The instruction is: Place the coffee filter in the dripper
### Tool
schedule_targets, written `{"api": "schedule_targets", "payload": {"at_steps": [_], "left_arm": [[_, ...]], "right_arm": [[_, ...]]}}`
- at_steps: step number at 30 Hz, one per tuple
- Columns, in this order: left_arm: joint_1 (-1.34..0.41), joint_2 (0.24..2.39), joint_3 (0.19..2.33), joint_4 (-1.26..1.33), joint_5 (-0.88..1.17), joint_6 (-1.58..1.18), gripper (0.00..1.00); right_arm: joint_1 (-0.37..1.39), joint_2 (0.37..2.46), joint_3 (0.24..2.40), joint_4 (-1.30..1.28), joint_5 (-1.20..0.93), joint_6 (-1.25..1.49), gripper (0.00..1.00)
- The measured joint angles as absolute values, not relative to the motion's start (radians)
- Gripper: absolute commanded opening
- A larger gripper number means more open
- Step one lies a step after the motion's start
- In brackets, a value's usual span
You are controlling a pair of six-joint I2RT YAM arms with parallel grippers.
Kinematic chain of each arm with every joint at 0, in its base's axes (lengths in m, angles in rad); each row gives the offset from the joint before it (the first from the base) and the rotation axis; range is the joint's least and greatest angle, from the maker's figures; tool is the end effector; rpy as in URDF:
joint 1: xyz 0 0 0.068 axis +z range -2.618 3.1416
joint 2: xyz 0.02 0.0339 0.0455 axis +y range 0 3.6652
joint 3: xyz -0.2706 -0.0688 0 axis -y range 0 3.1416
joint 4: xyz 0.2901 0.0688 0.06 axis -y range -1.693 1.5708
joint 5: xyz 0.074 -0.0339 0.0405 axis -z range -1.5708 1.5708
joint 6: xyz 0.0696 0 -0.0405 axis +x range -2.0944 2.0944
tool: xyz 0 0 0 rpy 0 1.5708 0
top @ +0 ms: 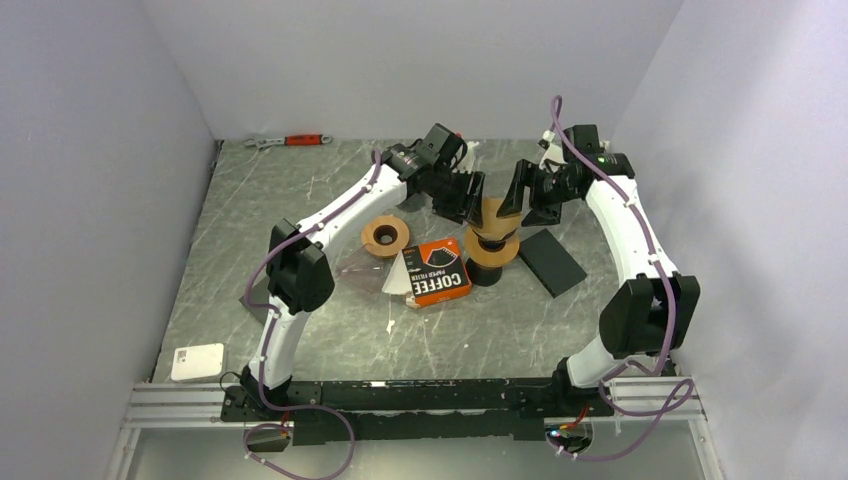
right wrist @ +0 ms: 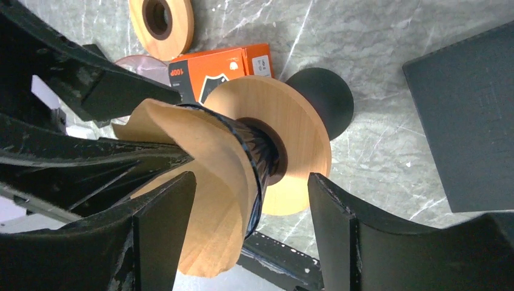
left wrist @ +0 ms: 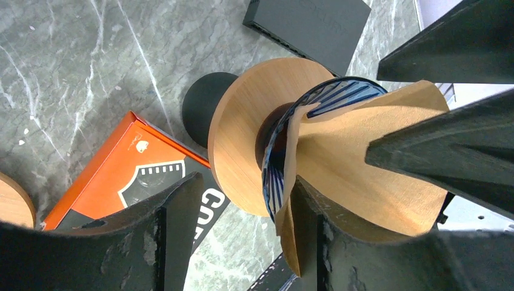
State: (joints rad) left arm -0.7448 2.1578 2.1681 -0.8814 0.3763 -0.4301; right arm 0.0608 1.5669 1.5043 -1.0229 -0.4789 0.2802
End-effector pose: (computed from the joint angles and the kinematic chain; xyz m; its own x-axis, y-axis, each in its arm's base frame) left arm 0.3861 -0.3907 0.2957 -0.8466 0.2531 -0.4681 0.4966 0.6919 -0.5240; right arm 0.3729 0.0548 0.3057 -0.9227 0.1897 -0.3356 -0.0138 0.8536 0.5207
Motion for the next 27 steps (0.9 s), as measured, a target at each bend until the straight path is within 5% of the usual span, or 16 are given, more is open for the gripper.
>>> {"api": "schedule_targets", "payload": {"at_steps": [13,27], "left_arm": [[-0.744,2.146,2.199,-0.875,0.375,-0.432,0.70],[-0.709,2.045,2.141,-0.849,0.388,-0.432,0.59]], "right_arm": [[0.046,1.522,1.544,-1.066,-0.475,0.296,0.69],[0.013,1.521,1.544,-1.074,-0.481,0.319,0.41]]}}
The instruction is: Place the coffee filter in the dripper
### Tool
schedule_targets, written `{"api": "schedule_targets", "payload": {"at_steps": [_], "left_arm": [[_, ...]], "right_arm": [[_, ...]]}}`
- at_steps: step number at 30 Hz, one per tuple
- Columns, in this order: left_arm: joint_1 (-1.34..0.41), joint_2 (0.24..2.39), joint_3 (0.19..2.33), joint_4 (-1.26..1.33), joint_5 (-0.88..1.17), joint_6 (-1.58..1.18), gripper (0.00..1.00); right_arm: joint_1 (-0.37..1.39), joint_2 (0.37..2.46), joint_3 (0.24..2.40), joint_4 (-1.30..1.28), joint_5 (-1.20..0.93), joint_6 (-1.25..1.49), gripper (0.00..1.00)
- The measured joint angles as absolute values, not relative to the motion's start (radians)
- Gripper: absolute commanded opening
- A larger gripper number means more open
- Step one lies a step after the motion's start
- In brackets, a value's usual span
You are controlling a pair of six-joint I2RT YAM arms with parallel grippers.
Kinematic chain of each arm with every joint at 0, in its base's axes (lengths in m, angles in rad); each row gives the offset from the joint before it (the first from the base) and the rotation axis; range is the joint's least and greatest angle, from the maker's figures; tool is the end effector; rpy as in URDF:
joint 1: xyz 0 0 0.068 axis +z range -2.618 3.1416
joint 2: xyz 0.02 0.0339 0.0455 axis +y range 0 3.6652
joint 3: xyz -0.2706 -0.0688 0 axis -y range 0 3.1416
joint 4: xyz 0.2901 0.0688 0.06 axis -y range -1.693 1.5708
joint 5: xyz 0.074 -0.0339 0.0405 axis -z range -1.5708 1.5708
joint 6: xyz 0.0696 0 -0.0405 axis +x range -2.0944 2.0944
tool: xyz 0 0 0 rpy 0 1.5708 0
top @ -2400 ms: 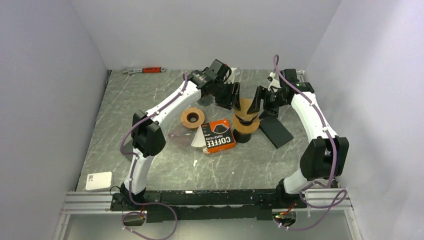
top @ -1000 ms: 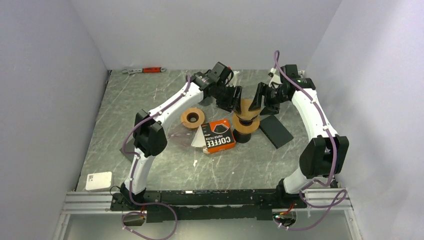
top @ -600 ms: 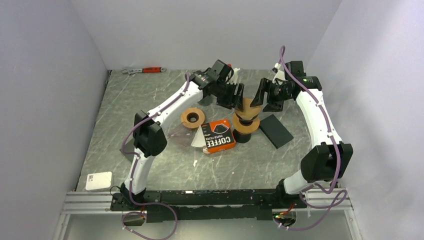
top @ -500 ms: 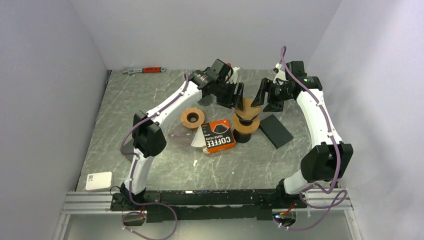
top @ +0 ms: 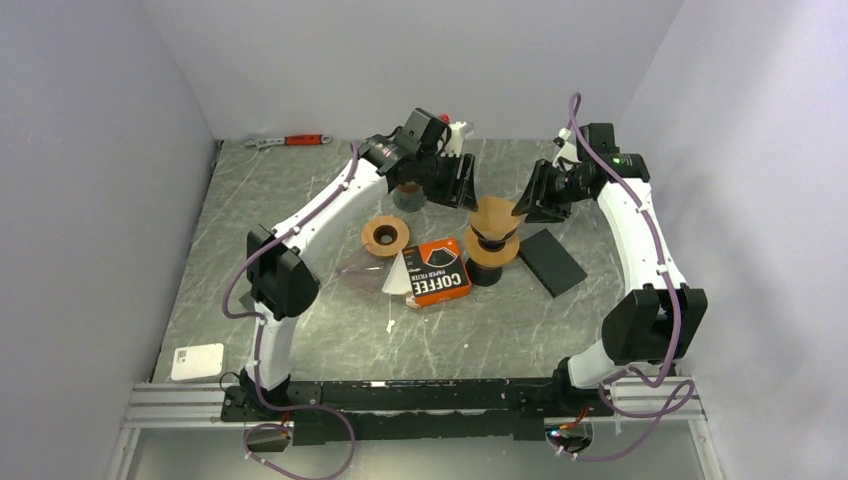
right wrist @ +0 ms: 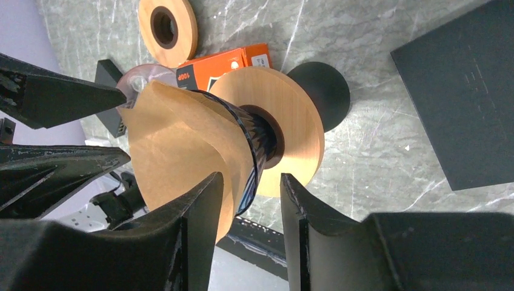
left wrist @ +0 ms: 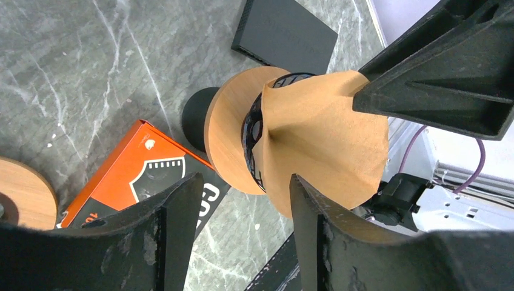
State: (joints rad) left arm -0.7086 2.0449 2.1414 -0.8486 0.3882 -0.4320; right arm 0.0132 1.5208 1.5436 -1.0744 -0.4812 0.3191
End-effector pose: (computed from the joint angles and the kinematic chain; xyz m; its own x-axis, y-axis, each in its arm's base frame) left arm 0.3834 -0.3633 0.3474 -0.8111 0.1848 -0.5549 0.5204 0.6610 -0.5406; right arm 0.3620 0.0370 0.3325 -0.9000 0.2662 -0.3451 0.0432 0.8423 0.5372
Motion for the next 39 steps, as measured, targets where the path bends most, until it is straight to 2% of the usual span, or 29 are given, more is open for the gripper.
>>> {"api": "schedule_targets", "payload": {"at_steps": [3,6,16,26,39], "left_arm": [[-0.710,2.045,2.130,-0.844,0.397,-0.435,0.52],[-0.710,2.045,2.122,-0.839,0.405,-0.439,0.50],[-0.710,2.045,2.062,-0.830,0.421,-0.439,0.46],[-0.720,2.045,2.057,-0.832,0.421,-0.438,0.49],[-0.731,2.047,2.057,-0.843,0.413,-0.426,0.59]], "right_arm": [[0.012,1.520,1.529,-1.074,-0.482,0.321,0.33],[0.012,1.520,1.509,-1.073,-0.484,0.322,0.29],[0.012,1.518,1.451,-1.072,-0.503,0.320,0.28],[0.012,1.518,1.425,-1.067,-0.508,0.314,0.29],[0.012,1.518,1.418,-1.063,-0.507,0.302,0.32]]}}
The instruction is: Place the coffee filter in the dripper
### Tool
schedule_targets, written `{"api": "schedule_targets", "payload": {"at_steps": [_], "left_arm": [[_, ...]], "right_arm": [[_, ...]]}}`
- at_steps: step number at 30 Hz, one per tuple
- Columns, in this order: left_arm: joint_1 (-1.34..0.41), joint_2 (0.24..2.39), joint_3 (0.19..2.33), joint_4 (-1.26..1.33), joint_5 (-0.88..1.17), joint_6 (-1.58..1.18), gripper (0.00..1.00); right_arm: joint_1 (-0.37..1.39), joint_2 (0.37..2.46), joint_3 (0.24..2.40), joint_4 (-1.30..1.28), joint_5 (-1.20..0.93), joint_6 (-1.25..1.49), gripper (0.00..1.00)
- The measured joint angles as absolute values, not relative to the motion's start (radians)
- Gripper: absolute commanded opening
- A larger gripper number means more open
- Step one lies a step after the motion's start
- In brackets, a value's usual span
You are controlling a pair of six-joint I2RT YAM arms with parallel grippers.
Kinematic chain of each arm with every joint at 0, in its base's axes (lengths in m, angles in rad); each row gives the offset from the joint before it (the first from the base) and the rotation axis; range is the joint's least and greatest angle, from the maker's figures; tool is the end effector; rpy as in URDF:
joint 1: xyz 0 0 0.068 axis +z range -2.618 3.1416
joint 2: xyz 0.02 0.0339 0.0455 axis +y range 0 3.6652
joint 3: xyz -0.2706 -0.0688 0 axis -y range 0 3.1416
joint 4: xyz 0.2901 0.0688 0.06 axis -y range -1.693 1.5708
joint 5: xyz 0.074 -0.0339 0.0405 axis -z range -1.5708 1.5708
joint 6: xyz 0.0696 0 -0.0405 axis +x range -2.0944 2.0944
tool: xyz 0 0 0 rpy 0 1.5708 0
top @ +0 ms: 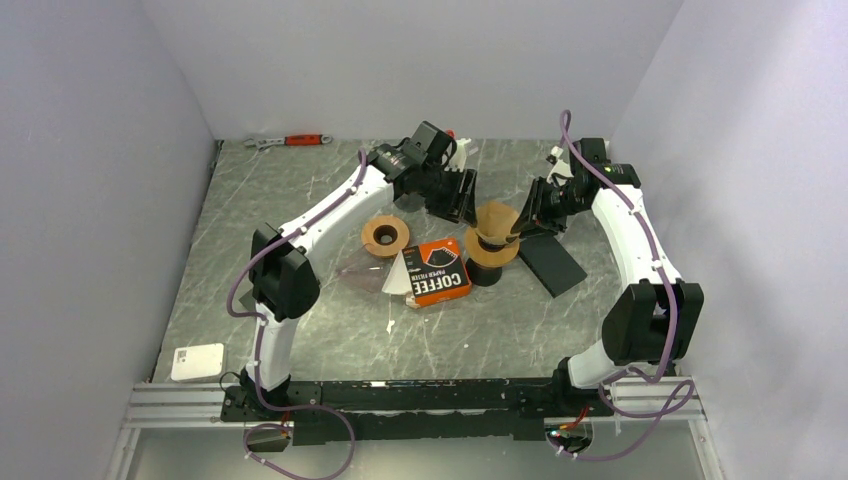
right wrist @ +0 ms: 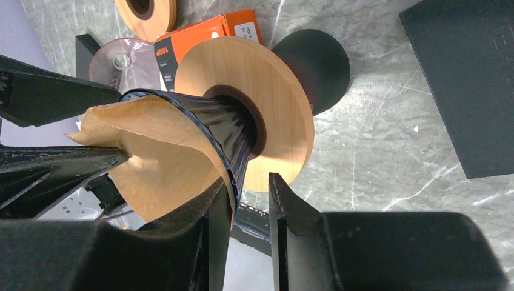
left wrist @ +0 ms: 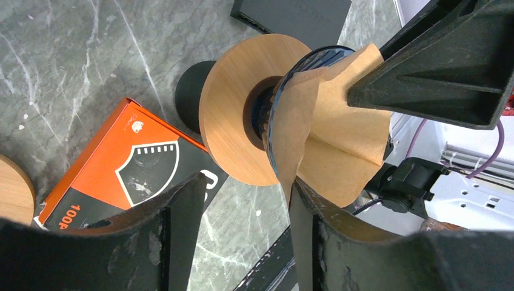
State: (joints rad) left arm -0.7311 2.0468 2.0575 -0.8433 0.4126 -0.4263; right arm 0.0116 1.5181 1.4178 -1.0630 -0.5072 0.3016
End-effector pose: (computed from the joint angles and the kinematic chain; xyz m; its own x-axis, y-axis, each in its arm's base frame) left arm 0.3730 -0.3721 0.3152 -0.8374 0.2422 -0.4901 0.5121 0.6611 -0.5483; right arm 0.3534 0.0379 0.2906 -0.9368 0.2488 -0.2459 0.0792 0.8356 0.5436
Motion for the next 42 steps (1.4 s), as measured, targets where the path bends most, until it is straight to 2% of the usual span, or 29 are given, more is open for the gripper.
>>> {"api": "schedule_targets", "payload": {"at_steps": [3,6,15,22,26,32,34,39,42], "left_arm": [[-0.731,2.047,2.057,-0.843,0.404,-0.423,0.62],[-0.732,2.047,2.057,-0.842,0.398,-0.422,0.65],[-0.732,2.044,2.054,-0.777,0.393,-0.422,0.74],[-0.731,1.957,1.951,-0.643,0.354,-0.404,0.81],[-0.728,1.876,1.878,-0.543,0.340,-0.402,0.81],[-0.723,1.830,1.866,-0.448,0.345,-0.400,0.71],[-0.722,1.831,1.868,-0.446,0.359,-0.397,0.72],[-0.723,1.883,1.937,-0.498,0.389,-0.392,0.73],[-0.728,1.942,2.031,-0.576,0.385,-0.381,0.75]], "right_arm": [[0.012,1.518,1.419,-1.063,-0.507,0.298,0.35],[0.012,1.518,1.430,-1.065,-0.506,0.298,0.43],[0.012,1.493,1.506,-1.066,-0.496,0.299,0.53],[0.012,1.463,1.538,-1.063,-0.474,0.305,0.65],[0.012,1.454,1.560,-1.054,-0.471,0.308,0.66],[0.012,1.453,1.571,-1.047,-0.471,0.308,0.62],[0.012,1.453,1.571,-1.047,-0.472,0.308,0.62],[0.012,1.465,1.571,-1.054,-0.476,0.311,0.77],[0.012,1.485,1.571,-1.056,-0.479,0.305,0.83]]}}
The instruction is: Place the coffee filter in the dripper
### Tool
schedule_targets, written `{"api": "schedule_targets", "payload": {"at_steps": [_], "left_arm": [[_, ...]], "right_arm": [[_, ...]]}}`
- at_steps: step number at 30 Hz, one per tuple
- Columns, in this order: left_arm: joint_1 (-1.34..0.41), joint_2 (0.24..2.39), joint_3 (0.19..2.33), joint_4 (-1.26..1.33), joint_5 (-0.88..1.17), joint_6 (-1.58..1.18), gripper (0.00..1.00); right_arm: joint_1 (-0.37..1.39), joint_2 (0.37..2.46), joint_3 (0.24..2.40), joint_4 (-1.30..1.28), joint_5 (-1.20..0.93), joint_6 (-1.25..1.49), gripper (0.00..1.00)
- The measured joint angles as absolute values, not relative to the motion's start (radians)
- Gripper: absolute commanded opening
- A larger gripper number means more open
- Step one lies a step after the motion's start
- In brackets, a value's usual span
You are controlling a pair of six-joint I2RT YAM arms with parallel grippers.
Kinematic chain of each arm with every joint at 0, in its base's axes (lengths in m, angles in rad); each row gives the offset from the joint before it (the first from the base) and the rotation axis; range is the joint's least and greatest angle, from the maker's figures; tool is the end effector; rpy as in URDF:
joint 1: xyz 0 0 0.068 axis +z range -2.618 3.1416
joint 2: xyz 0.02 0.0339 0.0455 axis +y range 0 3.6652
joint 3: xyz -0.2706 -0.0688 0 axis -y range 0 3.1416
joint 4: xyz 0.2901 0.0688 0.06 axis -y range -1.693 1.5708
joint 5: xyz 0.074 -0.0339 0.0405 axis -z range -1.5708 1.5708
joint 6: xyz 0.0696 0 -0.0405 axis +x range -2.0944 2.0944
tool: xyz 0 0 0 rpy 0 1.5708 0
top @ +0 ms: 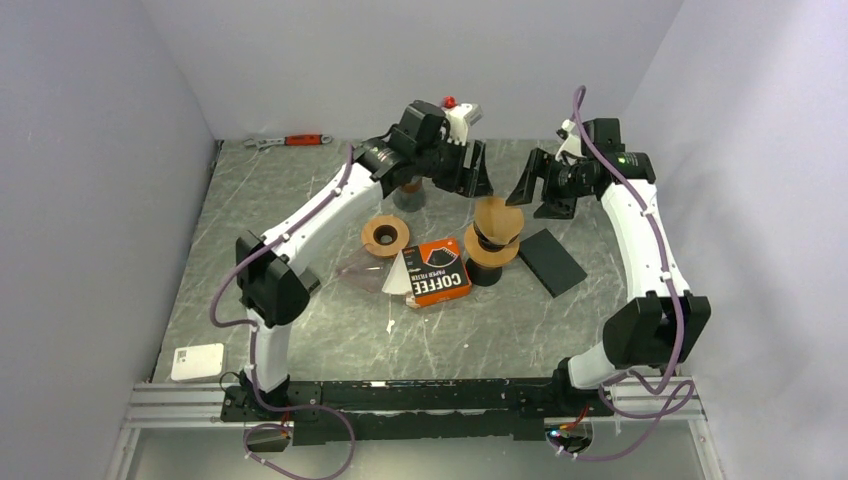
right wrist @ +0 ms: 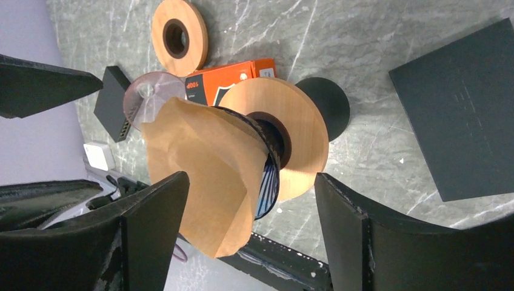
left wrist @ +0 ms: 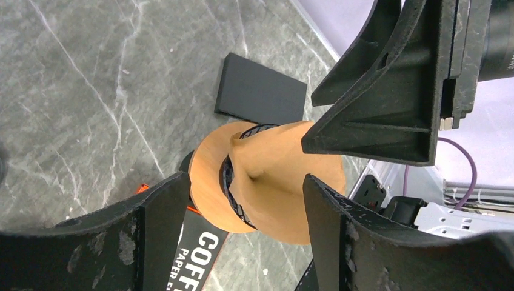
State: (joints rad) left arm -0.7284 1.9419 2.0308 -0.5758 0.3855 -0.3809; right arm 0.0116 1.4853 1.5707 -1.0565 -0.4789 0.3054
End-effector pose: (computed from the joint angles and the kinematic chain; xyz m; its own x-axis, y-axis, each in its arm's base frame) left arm 0.3737 -0.3684 0.3864 -0.6456 0.1143 -0.7550 0.6730 0.5523 -0.4919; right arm 0.3570 0.0362 0.3556 -0.8685 0.2568 -0.4239 -0.0096 0.8464 0.5325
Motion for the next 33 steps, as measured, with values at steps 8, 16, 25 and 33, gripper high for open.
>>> {"api": "schedule_targets", "payload": {"at_steps": [8,16,25,33], "left_arm": [[-0.766,2.036,2.139,-0.770,0.357,-0.374,0.74],[-0.789,2.086,2.146,-0.851,0.340,-0.375,0.70],[-0.791,2.123,2.149,-0.888,0.297,-0.374,0.62],[-0.791,2.128,2.149,-0.889,0.289,-0.374,0.61]], "right_arm": [[0.053,1.540,1.541,-1.076,-0.468,0.279,0.87],[0.105,1.561,1.483,-1.077,-0.422,0.266,0.72],[0.133,1.588,1.446,-1.073,-0.382,0.261,0.64],[0.133,1.588,1.438,-1.064,-0.367,0.260,0.59]]}}
